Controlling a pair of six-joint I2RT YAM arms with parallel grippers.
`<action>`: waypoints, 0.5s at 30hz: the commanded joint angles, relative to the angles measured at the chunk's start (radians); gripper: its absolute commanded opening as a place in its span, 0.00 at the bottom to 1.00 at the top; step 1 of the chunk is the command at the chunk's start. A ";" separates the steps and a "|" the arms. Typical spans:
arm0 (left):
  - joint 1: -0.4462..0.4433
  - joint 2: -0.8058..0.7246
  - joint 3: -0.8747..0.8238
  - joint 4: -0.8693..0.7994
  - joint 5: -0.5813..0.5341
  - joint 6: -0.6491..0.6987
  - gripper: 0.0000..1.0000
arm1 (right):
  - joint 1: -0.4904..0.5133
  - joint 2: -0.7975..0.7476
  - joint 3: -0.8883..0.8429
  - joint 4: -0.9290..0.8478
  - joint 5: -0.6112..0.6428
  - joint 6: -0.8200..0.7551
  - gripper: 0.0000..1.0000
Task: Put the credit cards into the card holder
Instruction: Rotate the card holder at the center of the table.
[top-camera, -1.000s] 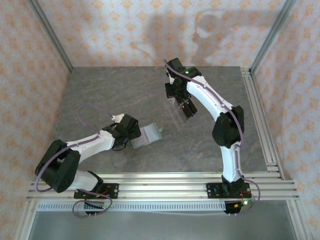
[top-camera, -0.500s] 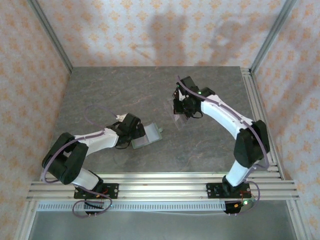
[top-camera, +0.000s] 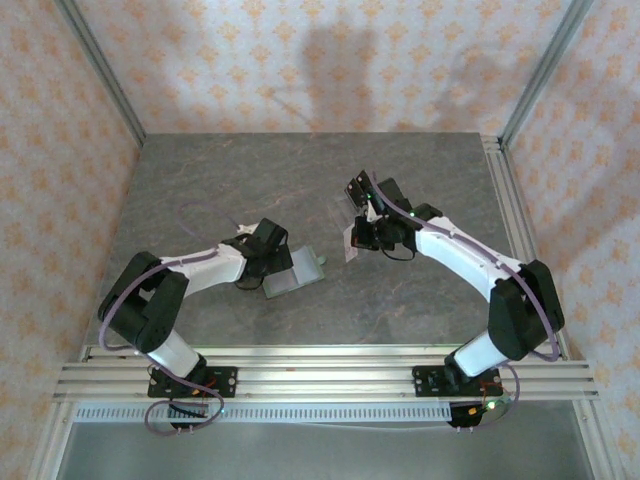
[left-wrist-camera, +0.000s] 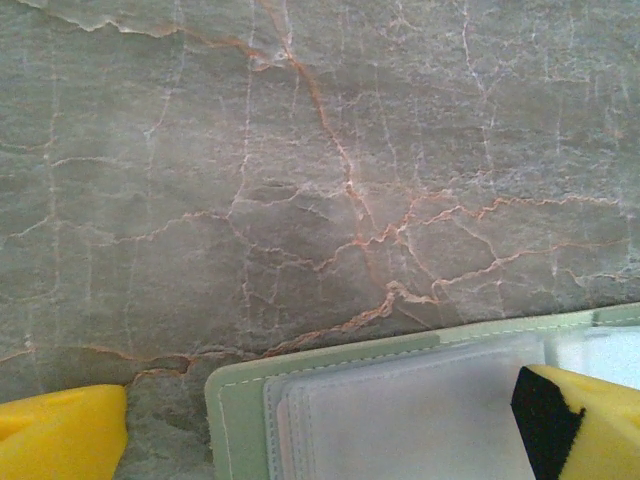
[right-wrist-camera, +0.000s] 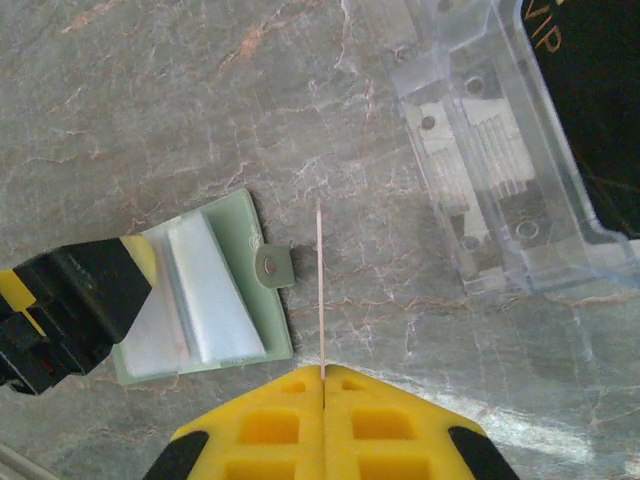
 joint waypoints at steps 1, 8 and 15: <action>-0.007 0.042 0.075 0.217 0.119 0.015 1.00 | 0.005 -0.038 -0.016 0.050 -0.018 0.031 0.00; -0.016 0.035 0.109 0.181 0.100 0.028 1.00 | 0.007 -0.024 -0.039 0.094 -0.040 0.046 0.00; -0.013 0.020 0.139 0.123 0.047 0.074 1.00 | 0.019 -0.003 -0.073 0.177 -0.085 0.071 0.00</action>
